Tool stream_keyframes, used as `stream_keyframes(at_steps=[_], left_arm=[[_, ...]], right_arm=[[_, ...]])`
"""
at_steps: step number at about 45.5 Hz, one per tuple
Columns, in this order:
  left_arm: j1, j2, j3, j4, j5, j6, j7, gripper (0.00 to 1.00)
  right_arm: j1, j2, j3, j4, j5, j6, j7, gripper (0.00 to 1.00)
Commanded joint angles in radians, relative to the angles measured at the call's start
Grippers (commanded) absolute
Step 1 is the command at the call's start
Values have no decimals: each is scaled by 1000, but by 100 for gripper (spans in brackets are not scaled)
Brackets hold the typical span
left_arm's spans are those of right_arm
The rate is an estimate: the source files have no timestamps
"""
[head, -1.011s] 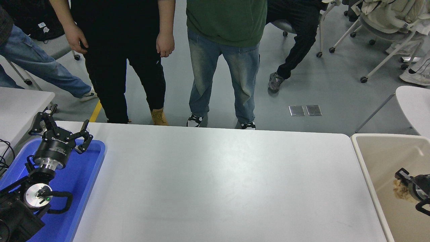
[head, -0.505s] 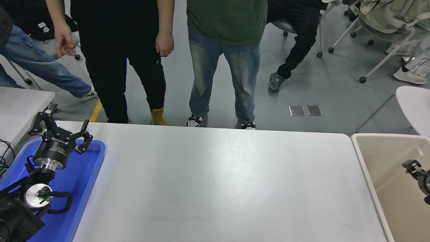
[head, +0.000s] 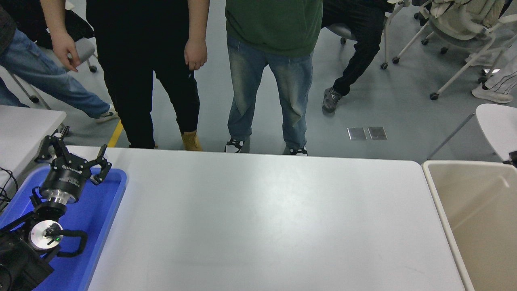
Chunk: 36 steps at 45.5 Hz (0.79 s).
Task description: Clean the table surface
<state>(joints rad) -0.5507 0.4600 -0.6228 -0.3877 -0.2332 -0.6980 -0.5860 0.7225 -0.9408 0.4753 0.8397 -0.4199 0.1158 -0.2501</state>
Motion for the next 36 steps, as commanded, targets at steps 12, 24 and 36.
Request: stream_keyframes(at_steps=[12,24,36], left_arm=[[0,0,0,0,0,0,0,100],[0,0,0,0,0,0,0,100],[0,0,0,0,0,0,0,100]], right_arm=[[-149,178,353,160,119,-10,0,100],[-264,349,490,162,119,7,72,100],[-304,445,503,157,119,21,207,100]])
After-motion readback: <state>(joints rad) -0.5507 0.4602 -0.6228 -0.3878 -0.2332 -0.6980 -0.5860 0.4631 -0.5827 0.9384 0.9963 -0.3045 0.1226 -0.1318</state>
